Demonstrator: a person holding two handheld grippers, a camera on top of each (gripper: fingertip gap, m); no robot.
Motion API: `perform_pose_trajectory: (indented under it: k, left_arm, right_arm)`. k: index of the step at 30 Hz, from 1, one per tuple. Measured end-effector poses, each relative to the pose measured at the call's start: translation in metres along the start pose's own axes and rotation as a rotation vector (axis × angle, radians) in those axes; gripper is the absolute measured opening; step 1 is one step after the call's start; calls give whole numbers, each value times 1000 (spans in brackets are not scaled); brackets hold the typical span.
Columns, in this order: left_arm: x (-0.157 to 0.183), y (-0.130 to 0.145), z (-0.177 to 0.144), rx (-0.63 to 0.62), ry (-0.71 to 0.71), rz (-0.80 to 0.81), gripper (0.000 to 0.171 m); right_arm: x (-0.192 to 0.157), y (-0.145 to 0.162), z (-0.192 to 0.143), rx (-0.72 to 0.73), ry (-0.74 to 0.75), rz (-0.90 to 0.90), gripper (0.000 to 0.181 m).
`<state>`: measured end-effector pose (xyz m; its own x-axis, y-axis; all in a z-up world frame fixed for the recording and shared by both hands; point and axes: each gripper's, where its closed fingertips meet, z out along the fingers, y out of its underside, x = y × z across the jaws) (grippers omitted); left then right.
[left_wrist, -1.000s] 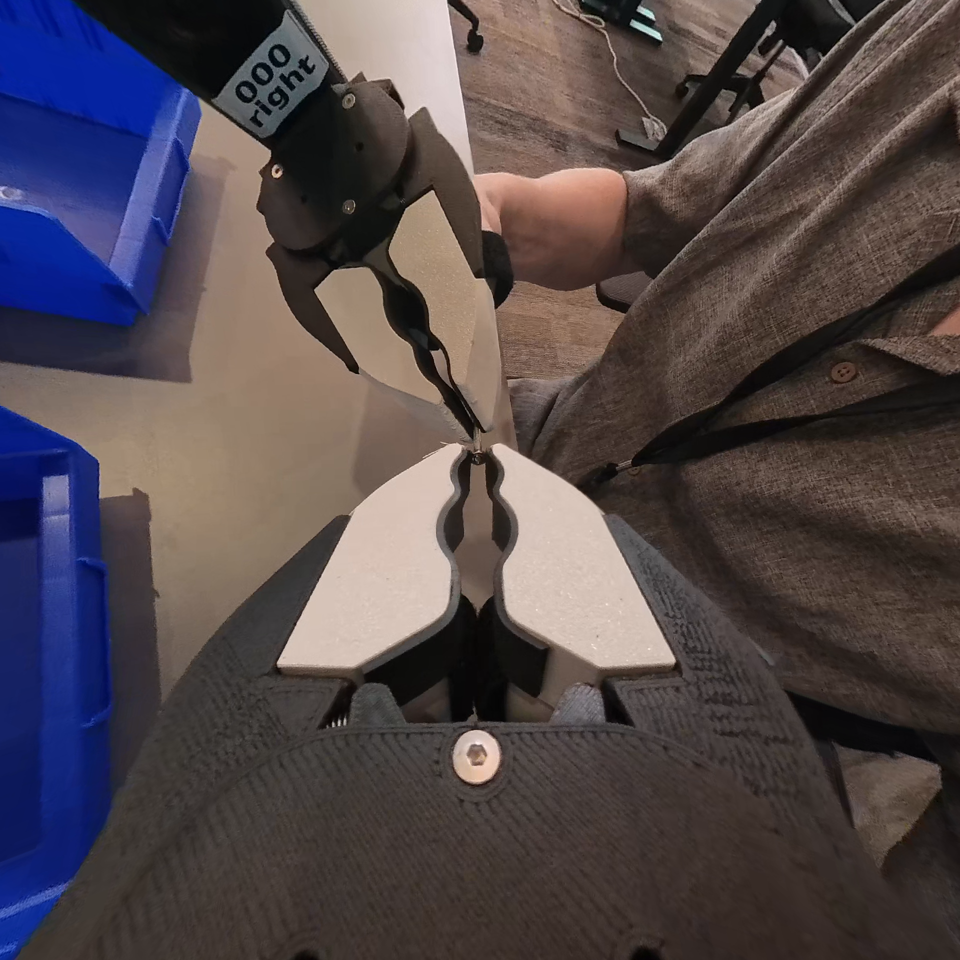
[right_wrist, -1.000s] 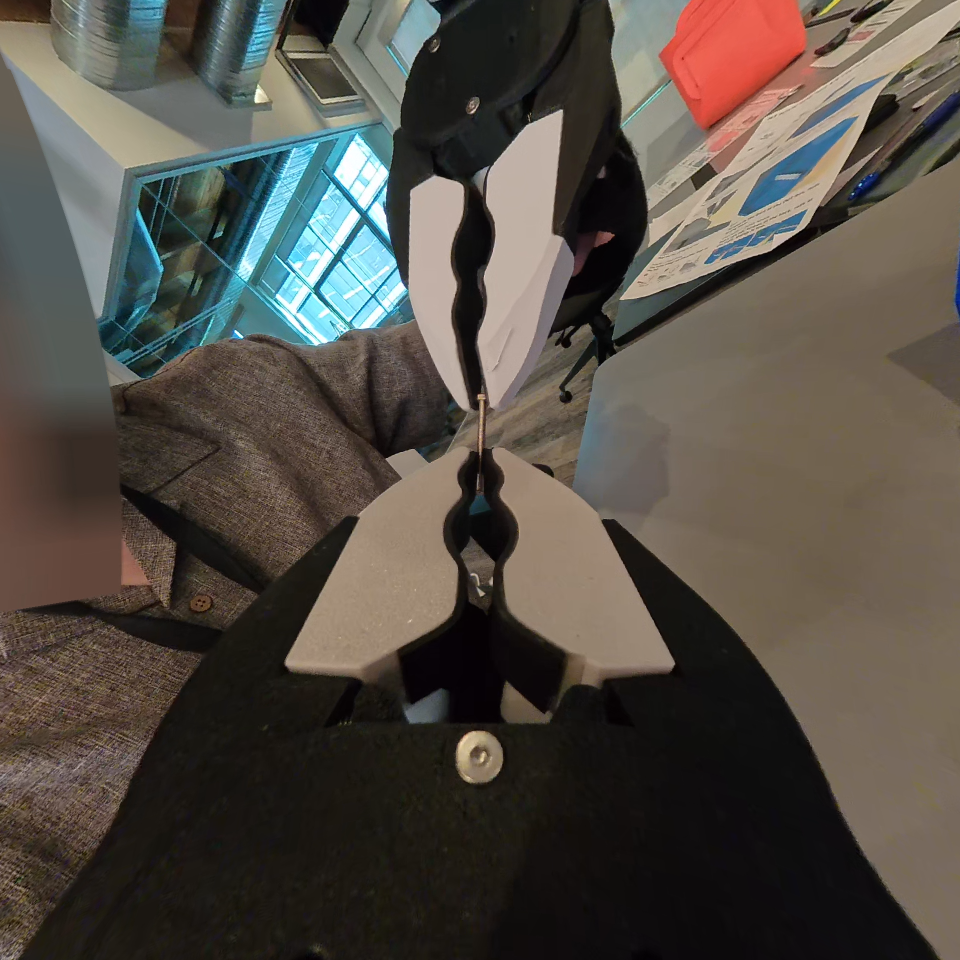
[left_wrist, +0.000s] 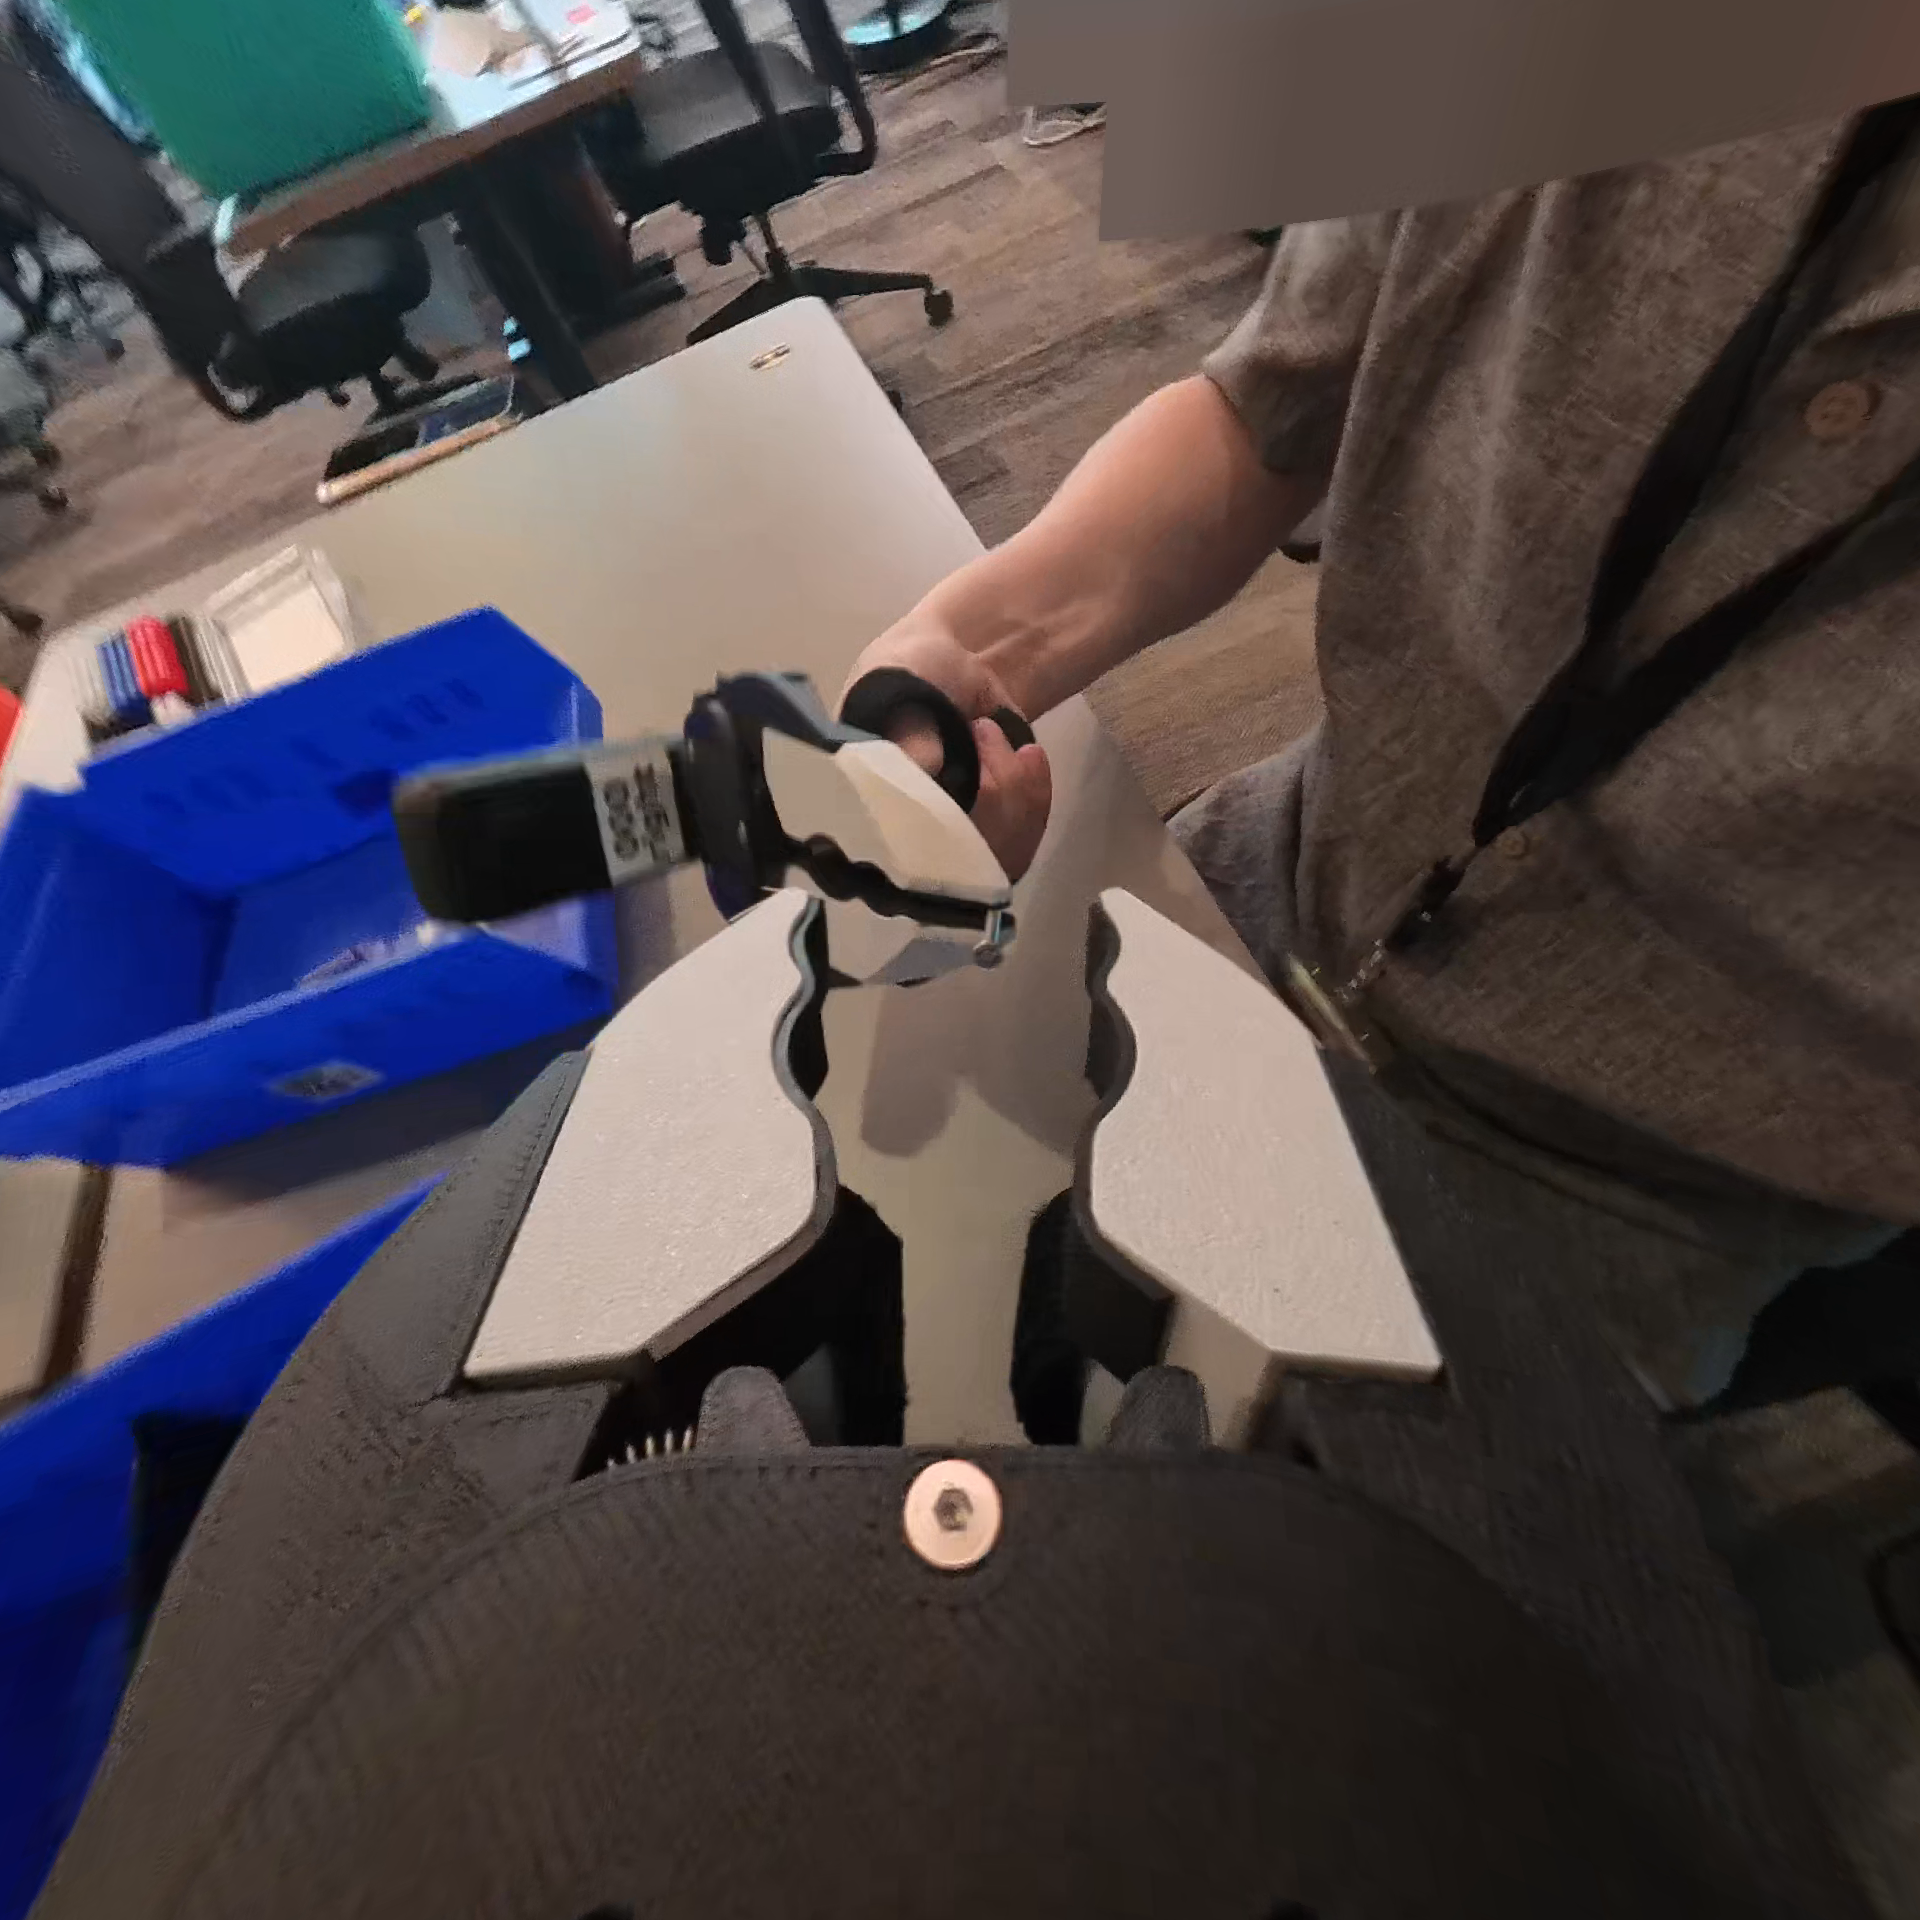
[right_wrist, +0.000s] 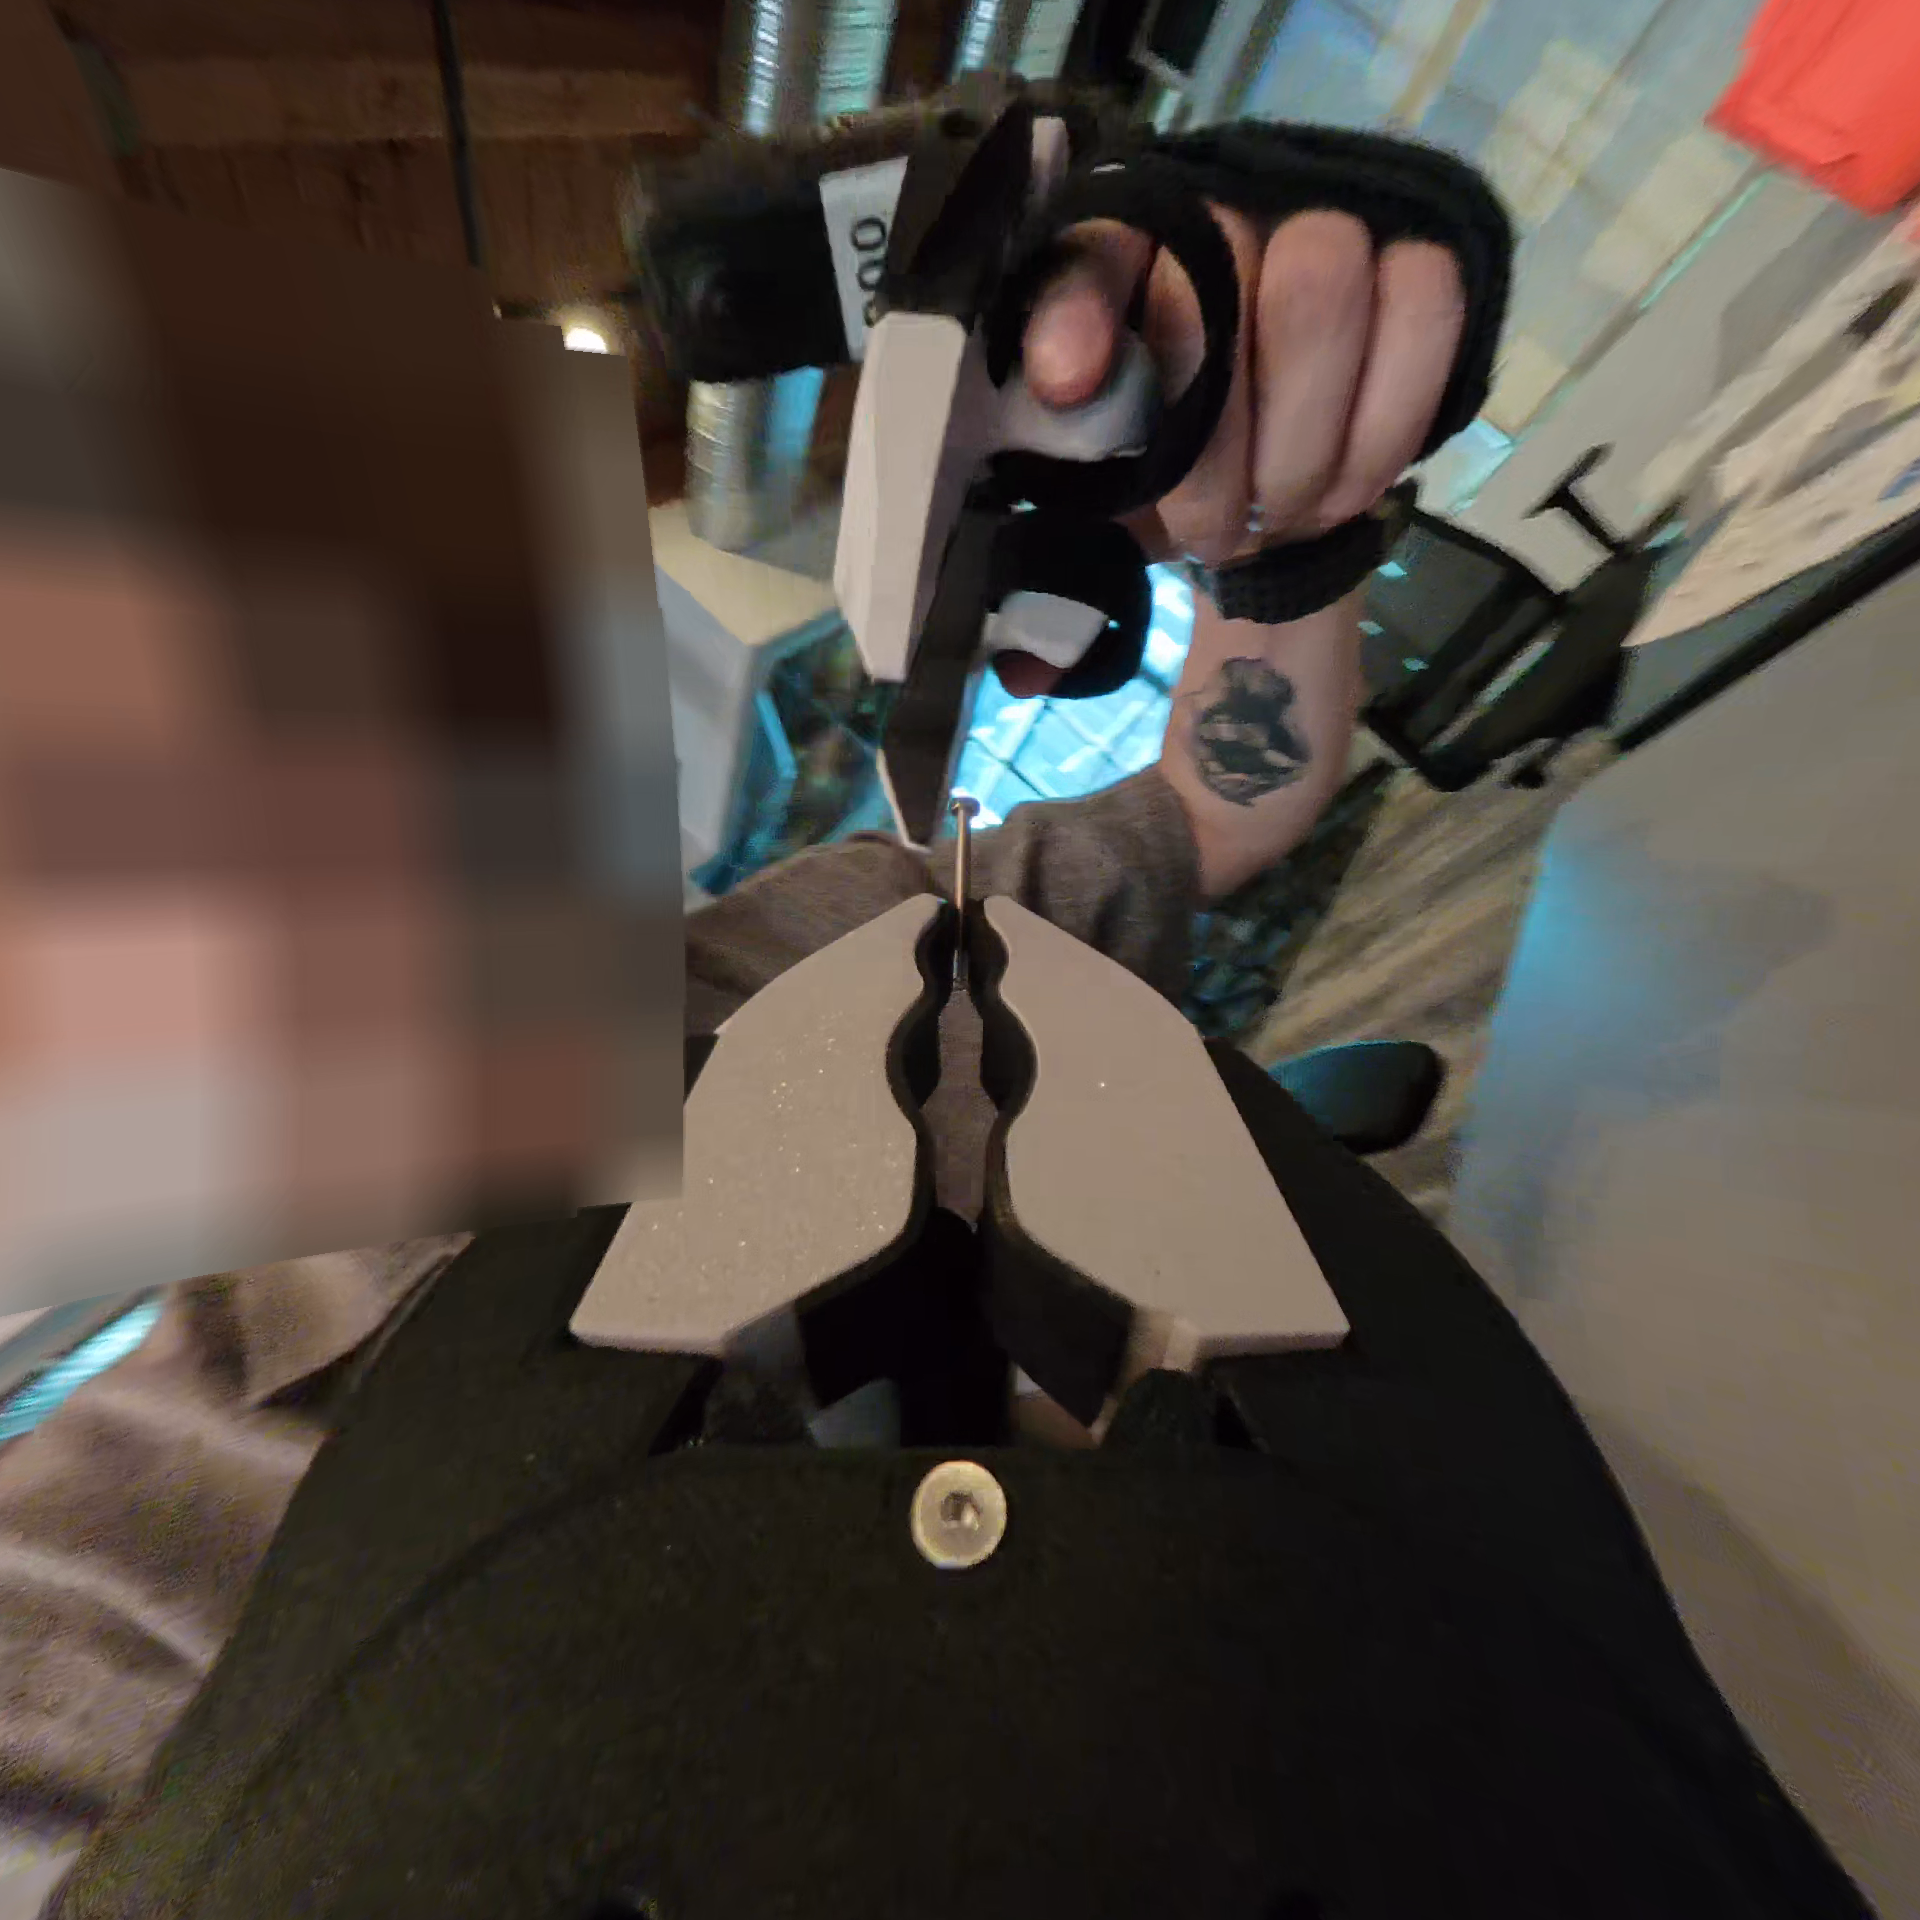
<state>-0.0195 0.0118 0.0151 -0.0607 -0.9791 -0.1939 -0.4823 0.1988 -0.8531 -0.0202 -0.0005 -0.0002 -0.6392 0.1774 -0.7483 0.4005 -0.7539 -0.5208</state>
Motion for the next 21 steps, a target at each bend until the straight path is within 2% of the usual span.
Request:
perform_pose_trajectory:
  k: [1, 2, 5, 8, 14, 21]
  left_arm:
    - [-4, 2, -2, -1, -17, -71, 45]
    - [-11, 7, -5, -25, -56, -152, 30]
    - [-19, 23, -10, -84, -117, -412, 13]
    - [-13, 17, -12, -15, -52, -577, 16]
    - [-6, 28, -3, -82, -35, -692, 18]
    - [-3, 26, 5, -67, 15, -732, 17]
  right_arm:
    - [4, -1, -1, -8, 67, -44, 2]
    - [8, -1, -2, -23, 149, -98, 2]
    - [10, -7, -8, -43, 295, -206, 2]
    - [13, -7, -11, -75, 367, -239, 2]
    - [14, -6, -11, -88, 397, -250, 2]
    - [16, -4, -11, -100, 409, -254, 2]
